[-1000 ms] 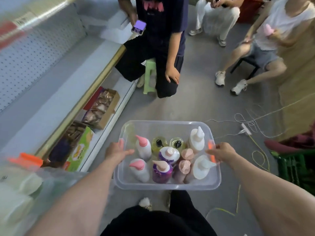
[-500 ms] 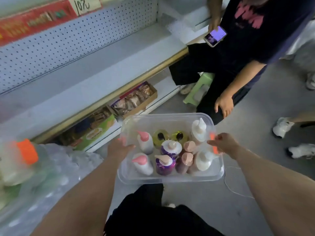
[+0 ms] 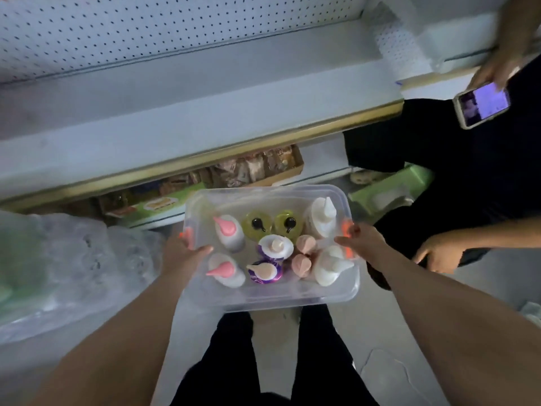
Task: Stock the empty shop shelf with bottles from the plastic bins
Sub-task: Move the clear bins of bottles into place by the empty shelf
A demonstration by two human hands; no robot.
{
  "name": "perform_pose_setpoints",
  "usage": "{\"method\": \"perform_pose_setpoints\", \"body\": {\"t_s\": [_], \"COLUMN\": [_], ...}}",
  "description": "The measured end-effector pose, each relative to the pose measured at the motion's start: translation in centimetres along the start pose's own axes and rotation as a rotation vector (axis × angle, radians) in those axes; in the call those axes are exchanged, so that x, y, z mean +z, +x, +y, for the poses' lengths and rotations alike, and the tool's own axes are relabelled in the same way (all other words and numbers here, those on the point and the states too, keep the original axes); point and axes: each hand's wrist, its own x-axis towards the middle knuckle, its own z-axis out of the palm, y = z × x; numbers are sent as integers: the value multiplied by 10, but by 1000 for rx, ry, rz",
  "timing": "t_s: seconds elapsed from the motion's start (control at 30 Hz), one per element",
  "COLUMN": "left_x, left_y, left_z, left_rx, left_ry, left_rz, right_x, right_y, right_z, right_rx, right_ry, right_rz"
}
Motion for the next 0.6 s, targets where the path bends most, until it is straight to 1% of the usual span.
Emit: {"method": "perform_pose_setpoints", "body": {"t_s": [0.13, 0.23, 0.4, 0.6], "left_x": [36, 66, 115, 160], "left_y": [6, 18, 42, 89], "left_z": [-4, -12, -31, -57], "left_rx": [-93, -137, -208, -240], "left_ry": [-19, -16, -54, -90], "left_rz": [103, 119, 94, 122], "right_x": [-7, -3, 16, 45], "right_y": [63, 104, 159, 205], "right_z": [-12, -15, -5, 13], "right_rx": [-77, -113, -96, -122], "right_ry": [-151, -229, -190, -170], "right_rz": [-73, -103, -112, -147]}}
